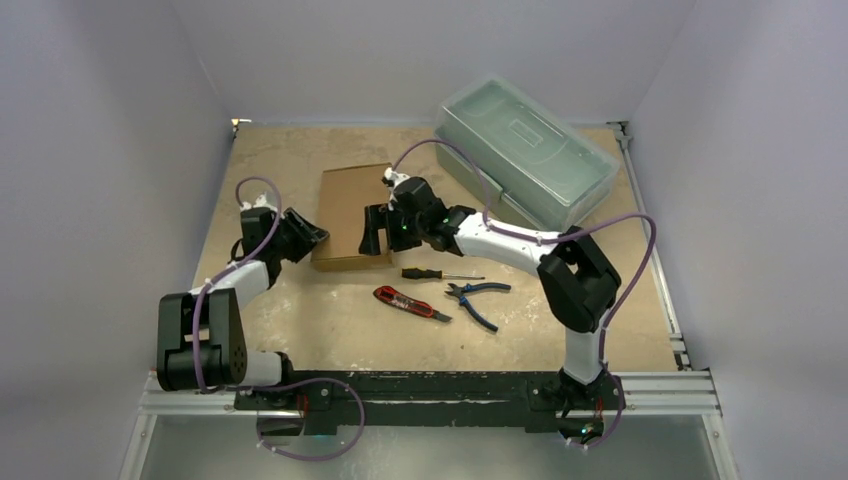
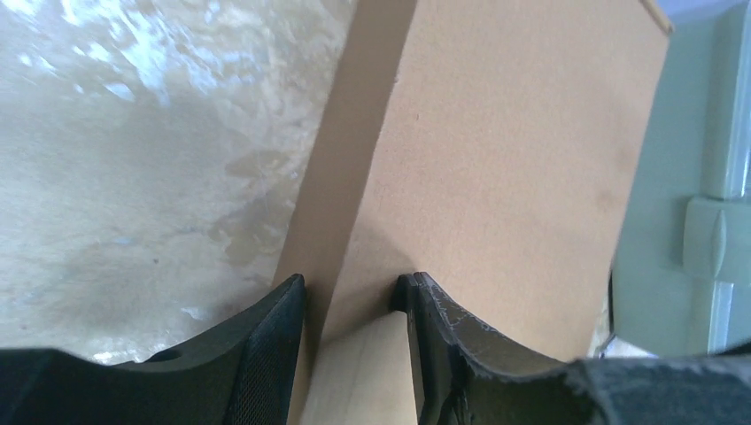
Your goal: Unpack the express box
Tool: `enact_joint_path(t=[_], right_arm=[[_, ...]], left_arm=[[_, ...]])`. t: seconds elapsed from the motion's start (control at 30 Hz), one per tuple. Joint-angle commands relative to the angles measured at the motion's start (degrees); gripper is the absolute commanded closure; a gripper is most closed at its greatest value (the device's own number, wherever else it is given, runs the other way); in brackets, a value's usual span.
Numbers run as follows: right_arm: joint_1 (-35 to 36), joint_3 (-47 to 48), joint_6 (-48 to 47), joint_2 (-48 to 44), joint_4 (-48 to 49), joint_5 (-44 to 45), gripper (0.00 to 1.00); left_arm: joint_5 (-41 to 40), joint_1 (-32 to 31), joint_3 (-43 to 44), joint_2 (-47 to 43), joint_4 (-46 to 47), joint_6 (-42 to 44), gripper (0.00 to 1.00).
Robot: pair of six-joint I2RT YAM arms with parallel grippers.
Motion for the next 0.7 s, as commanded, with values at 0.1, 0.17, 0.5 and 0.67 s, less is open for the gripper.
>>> enact_joint_path(t=[0.1,0.17,0.5,0.67], right_arm=[[6.46,9.84,2.33,-6.43,5.08,-0.91,0.14],[6.48,11.65,3.15,-5.62,5.14,-1.41,0.14],[7.54,27.68,3.00,4.78,-2.73,-0.77,0.14],[7.51,27.48,2.01,3.94,-3.42,-1.07,0.13]], left_arm=[[4.60,-1.01,-7.86,3.81,6.84,-6.87,0.57],[6.15,-1.03,-8.97,4.81,9.52,-8.11,0.57],[10.52,-1.31,-9.93,5.46,12.11,-10.12,0.54],[8.91,-1.17,-6.51,2.96,5.79,-6.42,0.52]])
